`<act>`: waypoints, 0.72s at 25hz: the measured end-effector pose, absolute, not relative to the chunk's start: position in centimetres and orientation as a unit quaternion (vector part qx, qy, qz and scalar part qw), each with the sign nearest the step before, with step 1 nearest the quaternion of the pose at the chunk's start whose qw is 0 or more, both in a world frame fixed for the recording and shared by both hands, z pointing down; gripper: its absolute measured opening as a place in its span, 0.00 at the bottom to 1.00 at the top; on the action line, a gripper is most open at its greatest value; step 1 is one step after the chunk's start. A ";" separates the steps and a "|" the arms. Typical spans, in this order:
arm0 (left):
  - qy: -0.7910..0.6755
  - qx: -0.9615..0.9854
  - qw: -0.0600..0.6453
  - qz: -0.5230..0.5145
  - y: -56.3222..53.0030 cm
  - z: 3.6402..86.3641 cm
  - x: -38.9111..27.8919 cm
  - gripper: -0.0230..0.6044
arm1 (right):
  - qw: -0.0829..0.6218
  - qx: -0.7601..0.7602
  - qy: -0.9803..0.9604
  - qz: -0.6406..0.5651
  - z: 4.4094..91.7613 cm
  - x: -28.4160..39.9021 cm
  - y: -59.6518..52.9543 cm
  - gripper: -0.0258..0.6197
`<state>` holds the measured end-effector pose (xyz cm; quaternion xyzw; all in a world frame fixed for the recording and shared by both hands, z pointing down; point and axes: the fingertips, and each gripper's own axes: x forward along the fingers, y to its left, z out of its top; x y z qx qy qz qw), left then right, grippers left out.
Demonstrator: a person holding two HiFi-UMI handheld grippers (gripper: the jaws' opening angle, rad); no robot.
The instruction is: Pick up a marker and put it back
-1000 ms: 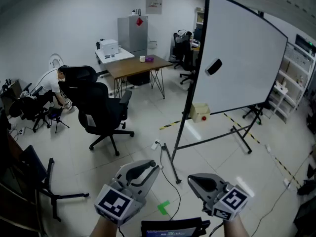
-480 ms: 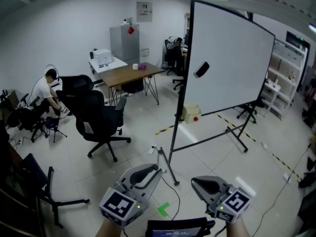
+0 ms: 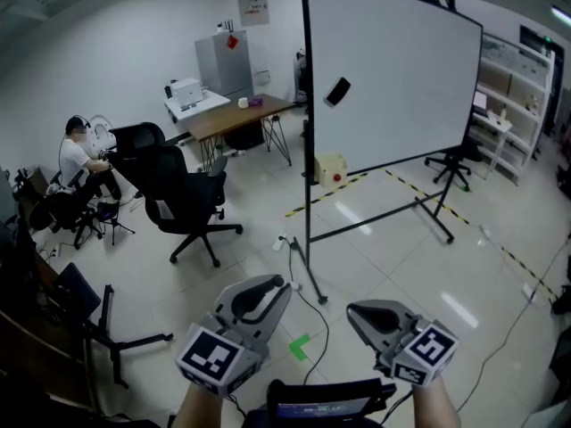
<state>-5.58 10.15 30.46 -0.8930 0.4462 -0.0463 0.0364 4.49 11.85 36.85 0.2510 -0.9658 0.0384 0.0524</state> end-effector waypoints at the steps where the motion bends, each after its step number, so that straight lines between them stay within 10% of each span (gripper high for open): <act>1: 0.448 -0.892 0.041 -0.052 10.9 30.3 -5.0 0.13 | 0.046 0.247 -0.967 0.039 36.6 5.0 12.6 0.06; 18: 0.494 -0.862 0.037 -0.106 19.8 31.4 -4.7 0.14 | 0.025 0.186 -0.980 0.073 37.8 4.3 19.8 0.06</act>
